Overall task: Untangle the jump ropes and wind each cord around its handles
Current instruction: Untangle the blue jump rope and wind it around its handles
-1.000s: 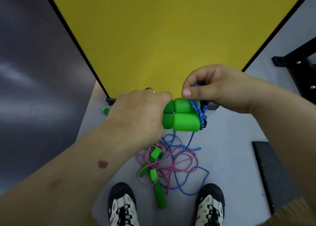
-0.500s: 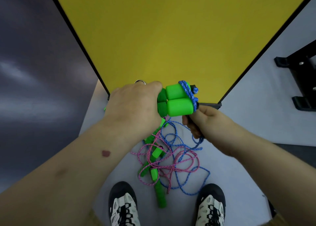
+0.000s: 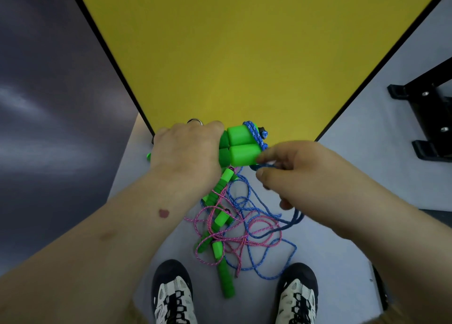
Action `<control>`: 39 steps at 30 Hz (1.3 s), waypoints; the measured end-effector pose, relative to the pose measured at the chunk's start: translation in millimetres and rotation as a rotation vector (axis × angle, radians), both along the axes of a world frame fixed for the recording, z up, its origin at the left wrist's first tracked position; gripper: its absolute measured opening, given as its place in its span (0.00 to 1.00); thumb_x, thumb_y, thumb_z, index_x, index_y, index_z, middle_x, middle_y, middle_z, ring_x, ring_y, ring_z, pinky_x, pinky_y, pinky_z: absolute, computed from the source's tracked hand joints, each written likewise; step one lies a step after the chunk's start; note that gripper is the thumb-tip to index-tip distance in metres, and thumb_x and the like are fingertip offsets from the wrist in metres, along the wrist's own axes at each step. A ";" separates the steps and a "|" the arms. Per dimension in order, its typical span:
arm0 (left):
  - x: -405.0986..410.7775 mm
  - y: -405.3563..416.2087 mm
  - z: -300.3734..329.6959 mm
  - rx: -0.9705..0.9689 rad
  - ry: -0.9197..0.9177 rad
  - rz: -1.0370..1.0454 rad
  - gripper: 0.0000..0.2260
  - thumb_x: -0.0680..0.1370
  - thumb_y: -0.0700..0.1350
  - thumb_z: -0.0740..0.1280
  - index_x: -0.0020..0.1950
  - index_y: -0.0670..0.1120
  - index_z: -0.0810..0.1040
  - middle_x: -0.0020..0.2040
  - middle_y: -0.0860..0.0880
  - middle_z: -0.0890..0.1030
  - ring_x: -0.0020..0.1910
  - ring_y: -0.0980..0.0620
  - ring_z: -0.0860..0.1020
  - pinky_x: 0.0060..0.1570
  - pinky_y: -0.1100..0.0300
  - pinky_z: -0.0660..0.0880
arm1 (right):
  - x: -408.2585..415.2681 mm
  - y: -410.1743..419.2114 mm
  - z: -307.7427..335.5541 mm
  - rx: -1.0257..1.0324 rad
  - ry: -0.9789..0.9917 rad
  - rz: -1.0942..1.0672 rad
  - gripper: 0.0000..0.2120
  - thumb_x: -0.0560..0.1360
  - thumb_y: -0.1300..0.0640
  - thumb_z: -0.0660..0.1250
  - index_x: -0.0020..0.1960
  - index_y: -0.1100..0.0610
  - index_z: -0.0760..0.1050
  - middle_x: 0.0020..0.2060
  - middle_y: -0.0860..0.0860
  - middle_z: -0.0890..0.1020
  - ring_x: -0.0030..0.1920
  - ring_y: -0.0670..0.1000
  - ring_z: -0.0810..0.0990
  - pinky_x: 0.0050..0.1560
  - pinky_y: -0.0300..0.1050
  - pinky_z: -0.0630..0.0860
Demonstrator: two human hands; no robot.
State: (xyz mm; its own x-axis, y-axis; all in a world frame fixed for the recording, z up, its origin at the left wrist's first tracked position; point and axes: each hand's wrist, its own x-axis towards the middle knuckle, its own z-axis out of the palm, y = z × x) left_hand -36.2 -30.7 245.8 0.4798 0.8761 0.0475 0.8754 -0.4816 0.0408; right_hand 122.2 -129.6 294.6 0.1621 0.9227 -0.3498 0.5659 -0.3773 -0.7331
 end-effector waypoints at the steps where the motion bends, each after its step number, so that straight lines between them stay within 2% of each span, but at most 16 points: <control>1: 0.4 -0.9 -0.4 0.007 0.006 -0.008 0.13 0.69 0.44 0.68 0.44 0.54 0.64 0.36 0.52 0.63 0.38 0.45 0.66 0.42 0.53 0.63 | 1.8 3.4 2.3 0.005 0.088 -0.047 0.03 0.76 0.56 0.69 0.48 0.51 0.79 0.35 0.56 0.81 0.28 0.51 0.78 0.35 0.55 0.77; 3: 1.8 -3.6 -1.5 0.017 0.014 -0.032 0.14 0.68 0.43 0.67 0.44 0.54 0.63 0.36 0.52 0.64 0.38 0.45 0.67 0.43 0.52 0.63 | 6.1 12.2 7.3 0.005 0.194 -0.103 0.04 0.74 0.58 0.70 0.47 0.50 0.79 0.31 0.52 0.79 0.27 0.50 0.78 0.35 0.51 0.74; 6: 3.4 -7.6 -0.3 0.031 0.029 -0.065 0.12 0.70 0.44 0.67 0.45 0.55 0.65 0.37 0.53 0.66 0.38 0.46 0.67 0.43 0.52 0.60 | 11.6 26.8 16.9 0.037 0.285 -0.149 0.07 0.74 0.64 0.68 0.44 0.53 0.80 0.27 0.52 0.76 0.26 0.50 0.74 0.35 0.48 0.75; 10: 4.3 -10.6 5.7 0.029 0.046 -0.088 0.14 0.69 0.43 0.67 0.44 0.54 0.63 0.36 0.53 0.64 0.37 0.47 0.66 0.40 0.54 0.58 | 18.8 44.9 21.8 0.049 0.335 -0.197 0.08 0.77 0.67 0.65 0.48 0.57 0.80 0.34 0.52 0.81 0.27 0.47 0.72 0.38 0.48 0.79; 14: 5.7 -14.2 10.8 0.046 0.046 -0.109 0.14 0.68 0.43 0.67 0.44 0.54 0.62 0.35 0.53 0.63 0.36 0.47 0.65 0.40 0.53 0.56 | 29.0 57.0 16.2 0.041 0.340 -0.175 0.07 0.78 0.66 0.66 0.49 0.57 0.80 0.36 0.53 0.83 0.29 0.47 0.72 0.32 0.42 0.77; 17: 5.3 -15.9 12.0 0.108 0.031 -0.131 0.14 0.67 0.43 0.68 0.42 0.54 0.62 0.34 0.54 0.64 0.33 0.49 0.62 0.37 0.54 0.53 | 38.3 63.9 9.5 0.058 0.267 -0.121 0.05 0.77 0.64 0.68 0.49 0.56 0.81 0.37 0.52 0.84 0.30 0.47 0.72 0.32 0.41 0.76; 20: 5.8 -16.7 12.0 0.141 0.008 -0.148 0.15 0.67 0.45 0.69 0.41 0.54 0.62 0.33 0.54 0.63 0.34 0.48 0.64 0.36 0.54 0.52 | 47.4 70.0 -1.4 0.040 0.217 -0.108 0.02 0.75 0.58 0.73 0.47 0.55 0.83 0.35 0.50 0.82 0.30 0.47 0.71 0.29 0.38 0.73; 23: 5.9 -15.1 13.8 0.136 -0.022 -0.141 0.16 0.66 0.46 0.70 0.41 0.54 0.62 0.34 0.54 0.63 0.35 0.47 0.65 0.37 0.54 0.54 | 52.4 72.1 -16.6 -0.063 0.296 -0.165 0.06 0.73 0.53 0.75 0.44 0.55 0.83 0.30 0.50 0.78 0.28 0.48 0.70 0.28 0.37 0.73; 25: 4.7 -12.9 14.4 0.108 -0.048 -0.132 0.15 0.66 0.45 0.69 0.42 0.54 0.62 0.35 0.53 0.64 0.35 0.46 0.66 0.37 0.54 0.56 | 53.0 69.9 -28.6 -0.129 0.370 -0.189 0.06 0.77 0.56 0.72 0.42 0.55 0.81 0.28 0.50 0.76 0.29 0.48 0.70 0.32 0.39 0.74; 28: 3.8 -9.7 15.4 0.066 -0.096 -0.109 0.14 0.67 0.47 0.69 0.42 0.53 0.63 0.35 0.53 0.65 0.36 0.46 0.67 0.37 0.54 0.59 | 49.5 59.5 -46.8 -0.160 0.445 -0.185 0.13 0.80 0.63 0.64 0.37 0.55 0.77 0.27 0.50 0.74 0.29 0.49 0.68 0.35 0.43 0.68; 31: 3.5 -4.4 16.3 0.046 -0.112 -0.064 0.13 0.68 0.48 0.69 0.43 0.53 0.65 0.36 0.53 0.65 0.36 0.45 0.68 0.37 0.54 0.61 | 35.3 42.8 -57.7 -0.133 0.491 -0.196 0.16 0.82 0.58 0.63 0.35 0.55 0.75 0.26 0.50 0.72 0.28 0.49 0.65 0.33 0.43 0.65; 36: -0.8 3.8 13.4 0.039 -0.090 -0.012 0.12 0.67 0.46 0.69 0.44 0.53 0.66 0.36 0.52 0.65 0.37 0.43 0.68 0.37 0.54 0.62 | 6.3 11.1 -60.0 -0.097 0.502 -0.151 0.18 0.84 0.50 0.58 0.43 0.58 0.77 0.28 0.50 0.71 0.27 0.50 0.67 0.29 0.43 0.67; 39: -1.0 4.2 9.3 0.047 -0.053 -0.007 0.13 0.67 0.46 0.69 0.44 0.53 0.66 0.35 0.52 0.64 0.37 0.43 0.68 0.38 0.54 0.61 | -3.1 -4.2 -51.1 -0.119 0.535 -0.130 0.17 0.84 0.49 0.58 0.45 0.59 0.76 0.28 0.50 0.72 0.29 0.52 0.69 0.30 0.41 0.69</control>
